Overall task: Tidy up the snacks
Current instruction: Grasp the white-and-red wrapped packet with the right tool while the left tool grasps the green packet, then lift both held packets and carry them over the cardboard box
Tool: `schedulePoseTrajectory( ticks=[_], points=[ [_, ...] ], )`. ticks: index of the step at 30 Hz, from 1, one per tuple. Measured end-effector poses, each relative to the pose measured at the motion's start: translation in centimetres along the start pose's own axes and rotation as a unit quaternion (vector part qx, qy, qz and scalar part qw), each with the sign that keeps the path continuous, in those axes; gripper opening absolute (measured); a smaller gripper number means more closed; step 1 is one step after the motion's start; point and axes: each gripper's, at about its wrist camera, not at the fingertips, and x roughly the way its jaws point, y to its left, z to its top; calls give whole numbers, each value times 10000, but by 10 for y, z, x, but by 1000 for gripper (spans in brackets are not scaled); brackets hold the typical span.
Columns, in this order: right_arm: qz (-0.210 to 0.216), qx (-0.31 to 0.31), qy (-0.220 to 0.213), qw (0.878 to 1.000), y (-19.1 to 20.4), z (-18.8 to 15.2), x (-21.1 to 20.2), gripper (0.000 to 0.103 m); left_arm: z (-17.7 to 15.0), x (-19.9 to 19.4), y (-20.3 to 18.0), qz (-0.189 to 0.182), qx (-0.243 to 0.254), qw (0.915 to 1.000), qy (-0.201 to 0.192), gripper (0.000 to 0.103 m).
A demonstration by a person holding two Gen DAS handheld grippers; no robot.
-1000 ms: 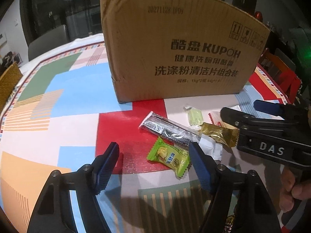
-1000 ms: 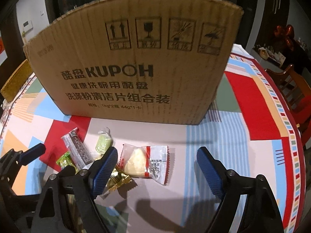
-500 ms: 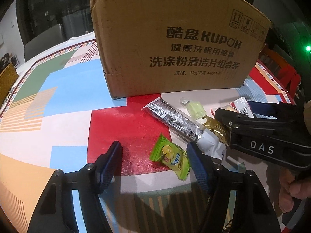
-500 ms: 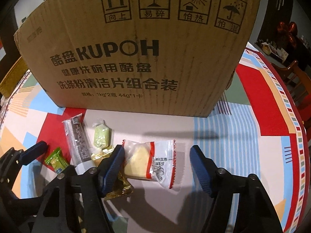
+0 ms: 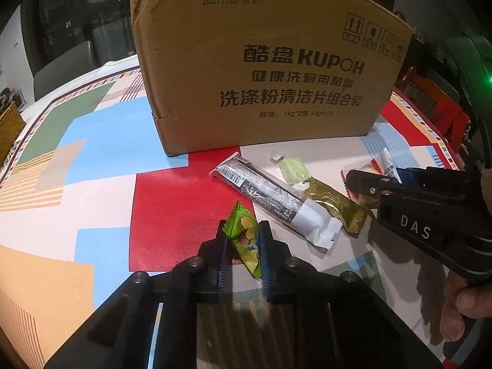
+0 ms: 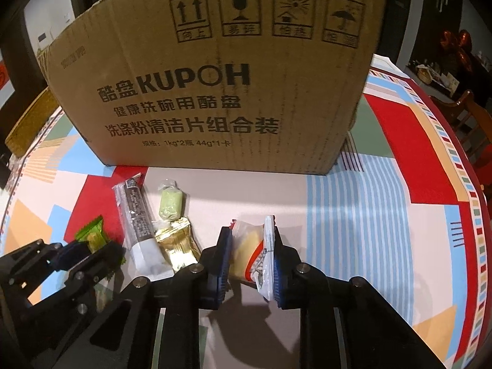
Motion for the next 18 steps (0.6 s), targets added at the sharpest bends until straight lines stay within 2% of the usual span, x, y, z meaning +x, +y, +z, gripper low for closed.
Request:
schedulePoseTrajectory(
  ticks=[11, 18],
  points=[
    [66, 53, -136, 9999, -10, 4, -8, 15, 1, -8, -2, 67, -9, 9999, -83, 15],
    [117, 46, -255, 9996, -8, 5, -18, 13, 2, -18, 0, 150, -39, 9997, -176, 15]
  ],
)
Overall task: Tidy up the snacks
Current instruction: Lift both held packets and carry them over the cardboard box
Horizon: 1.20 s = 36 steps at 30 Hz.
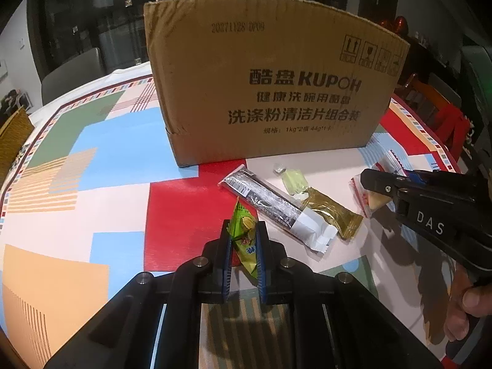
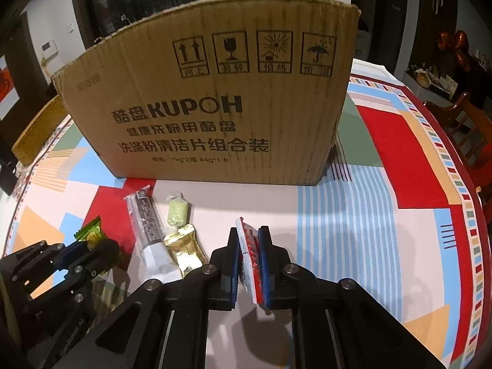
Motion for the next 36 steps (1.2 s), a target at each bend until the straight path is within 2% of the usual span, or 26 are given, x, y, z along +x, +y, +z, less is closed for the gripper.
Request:
schedulePoseTrajectory(
  ticks=[18, 36],
  points=[
    [88, 15, -395, 9992, -3, 5, -37, 12, 10, -32, -3, 124, -23, 9994, -307, 15],
    [224, -7, -928, 9954, -3, 33, -84, 12, 44, -75, -3, 212, -27, 9967, -786, 15]
  ],
)
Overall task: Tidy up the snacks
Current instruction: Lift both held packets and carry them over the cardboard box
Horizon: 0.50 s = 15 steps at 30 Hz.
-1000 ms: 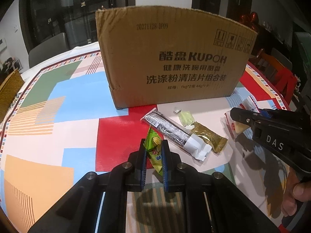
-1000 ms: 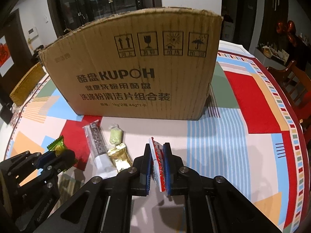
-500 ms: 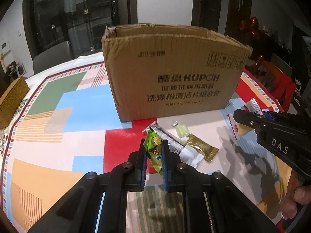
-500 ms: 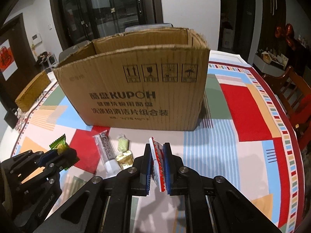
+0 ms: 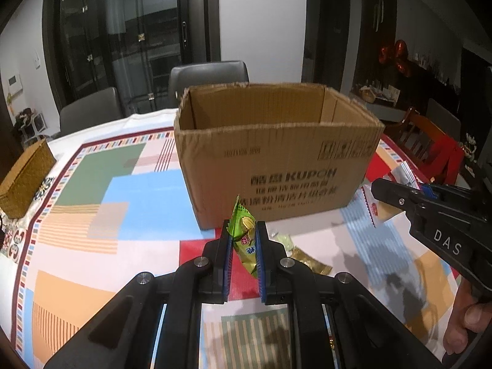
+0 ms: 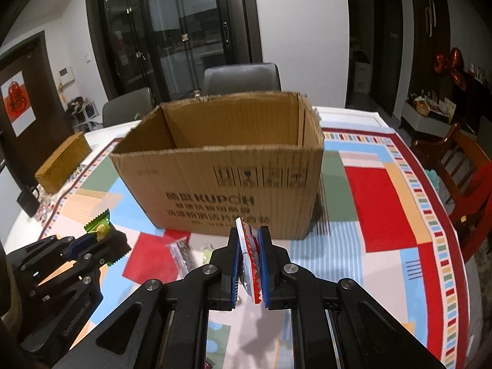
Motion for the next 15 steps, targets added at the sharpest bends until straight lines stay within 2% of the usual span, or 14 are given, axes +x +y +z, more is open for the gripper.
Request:
schedulePoseTrajectory(
  ticks=[15],
  points=[
    [75, -95, -449, 9989, 5, 38, -28, 12, 43, -19, 3, -3, 9, 9991, -432, 15]
  ],
)
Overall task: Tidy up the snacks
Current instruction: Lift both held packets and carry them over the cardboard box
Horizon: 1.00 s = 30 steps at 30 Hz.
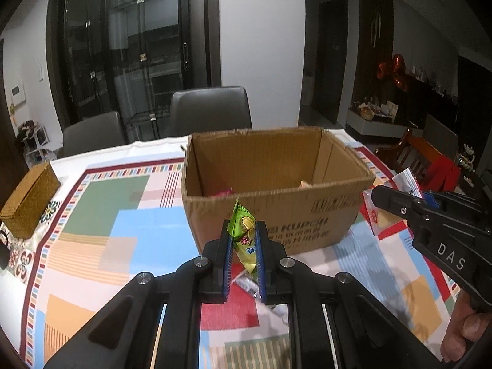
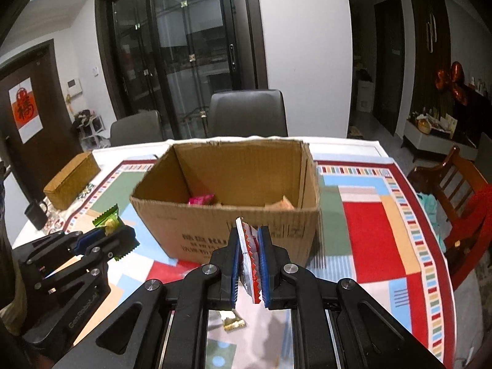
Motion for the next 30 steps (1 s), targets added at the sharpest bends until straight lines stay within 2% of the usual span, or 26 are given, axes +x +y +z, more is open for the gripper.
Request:
schedulePoseTrajectory(
  ticks=[18, 30],
  points=[
    [8, -63, -320, 9995, 0, 47, -2, 12, 48, 12, 2, -77, 57, 9997, -226, 15],
    [6, -57, -343, 9994, -5, 68, 20, 12, 68, 40, 3, -142, 140, 9996, -177, 15]
  ],
)
